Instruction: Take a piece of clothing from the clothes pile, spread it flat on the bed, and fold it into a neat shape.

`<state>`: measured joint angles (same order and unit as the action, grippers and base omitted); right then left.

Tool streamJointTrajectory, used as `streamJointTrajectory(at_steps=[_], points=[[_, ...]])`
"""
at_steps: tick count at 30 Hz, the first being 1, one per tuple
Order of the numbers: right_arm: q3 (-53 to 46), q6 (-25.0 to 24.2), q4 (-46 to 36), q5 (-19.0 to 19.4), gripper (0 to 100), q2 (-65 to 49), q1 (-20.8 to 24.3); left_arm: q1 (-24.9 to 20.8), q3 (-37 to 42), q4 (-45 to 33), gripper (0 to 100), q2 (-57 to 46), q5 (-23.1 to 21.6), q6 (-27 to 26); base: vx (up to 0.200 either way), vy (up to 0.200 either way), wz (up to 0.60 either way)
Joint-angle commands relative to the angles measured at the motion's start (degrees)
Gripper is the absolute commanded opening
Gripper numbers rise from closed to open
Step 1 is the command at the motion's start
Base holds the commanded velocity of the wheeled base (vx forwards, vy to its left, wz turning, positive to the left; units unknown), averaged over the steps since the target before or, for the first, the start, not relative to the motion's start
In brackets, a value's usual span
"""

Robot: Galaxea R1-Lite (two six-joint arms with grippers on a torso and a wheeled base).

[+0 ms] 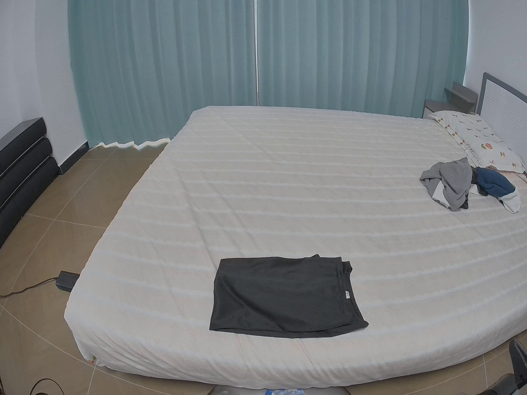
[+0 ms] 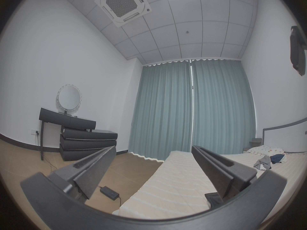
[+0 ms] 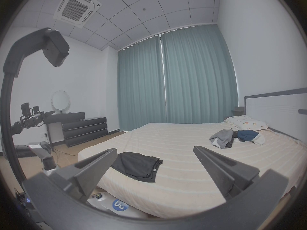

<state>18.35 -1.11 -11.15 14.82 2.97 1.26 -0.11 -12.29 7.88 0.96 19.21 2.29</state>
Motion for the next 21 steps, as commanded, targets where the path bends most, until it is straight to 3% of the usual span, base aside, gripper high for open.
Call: streamJointTrajectory(at_steps=[1, 7, 9, 11, 15, 17, 18, 21], points=[[-5.8, 1.1, 1.0, -3.6, 100, -2.8, -1.6, 0.1, 12.3, 10.1, 100, -0.9, -2.1, -2.0, 0.000, 0.000, 0.00], [-17.2, 2.3, 11.3, -4.2, 100, -2.8, -1.6, 0.1, 12.3, 2.8, 100, -0.8, -2.6, -1.9, 0.000, 0.000, 0.00], [-17.6, 2.5, 12.2, -4.2, 100, -2.8, -1.6, 0.1, 12.3, 2.1, 100, -0.8, -2.6, -1.9, 0.000, 0.000, 0.00], [-18.3, 0.8, 15.5, -4.2, 100, -2.8, -1.6, 0.1, 12.3, -3.7, 100, -0.8, -3.7, -1.6, 0.000, 0.000, 0.00], [-18.3, 1.2, 15.4, -5.5, 100, -2.8, -1.7, 0.0, 12.3, -4.4, 100, -0.8, -8.6, 0.0, 0.000, 0.000, 0.00], [-18.3, 1.3, 15.4, -5.6, 100, -2.8, -1.7, 0.1, 12.3, -4.4, 100, -0.8, -8.8, 0.1, 0.000, 0.000, 0.00], [-18.2, 3.3, 14.9, -6.7, 100, -2.8, -1.7, 0.0, 12.2, -4.4, 100, -0.8, -12.1, 0.2, 0.000, 0.000, 0.00], [-17.9, 4.4, 13.5, -8.2, 100, -2.8, -1.7, 0.0, 12.2, -4.4, 100, -0.8, -16.1, -0.5, 0.000, 0.000, 0.00]])
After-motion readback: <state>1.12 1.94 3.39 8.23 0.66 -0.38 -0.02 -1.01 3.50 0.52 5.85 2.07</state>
